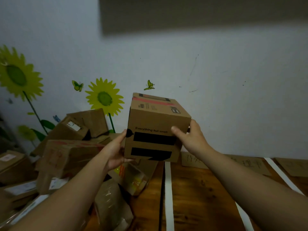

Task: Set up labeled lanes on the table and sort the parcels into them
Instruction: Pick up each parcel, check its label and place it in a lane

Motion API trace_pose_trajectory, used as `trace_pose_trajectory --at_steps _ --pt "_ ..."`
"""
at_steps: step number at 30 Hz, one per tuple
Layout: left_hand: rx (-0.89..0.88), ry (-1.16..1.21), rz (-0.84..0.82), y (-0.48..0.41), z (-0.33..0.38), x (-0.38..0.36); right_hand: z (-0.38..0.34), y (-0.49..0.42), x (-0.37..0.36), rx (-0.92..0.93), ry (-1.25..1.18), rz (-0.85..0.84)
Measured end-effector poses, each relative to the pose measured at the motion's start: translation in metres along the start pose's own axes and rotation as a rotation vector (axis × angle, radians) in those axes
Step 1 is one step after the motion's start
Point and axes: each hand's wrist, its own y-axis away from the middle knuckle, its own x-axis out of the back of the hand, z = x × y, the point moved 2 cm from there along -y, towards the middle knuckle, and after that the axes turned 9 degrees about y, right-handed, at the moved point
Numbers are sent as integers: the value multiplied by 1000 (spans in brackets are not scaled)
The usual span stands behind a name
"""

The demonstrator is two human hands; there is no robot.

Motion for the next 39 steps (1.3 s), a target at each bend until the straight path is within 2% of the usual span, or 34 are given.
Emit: trace_pose_trajectory --at_steps 2,4,8,11,16,23,31,39 --pt "-50 -30 5 4 6 0 -13 1 1 -92 -91 14" --pt "-104 -34 35 4 14 3 -23 2 -1 -88 -87 49" --pt "-218 -12 94 12 30 11 -38 2 -15 3 174 97" --pt "-270 -120 89 18 39 16 -58 15 -34 75 297 31" --pt "-376 -93 64 24 47 31 -75 29 -47 37 126 -47" --pt "-624 -250 -7 56 67 29 -84 42 -48 45 3 15" --pt "-634 -253 -45 74 61 26 -87 69 -43 20 38 65" --pt "-517 -286 -220 85 3 -25 -46 125 1 -111 80 154"
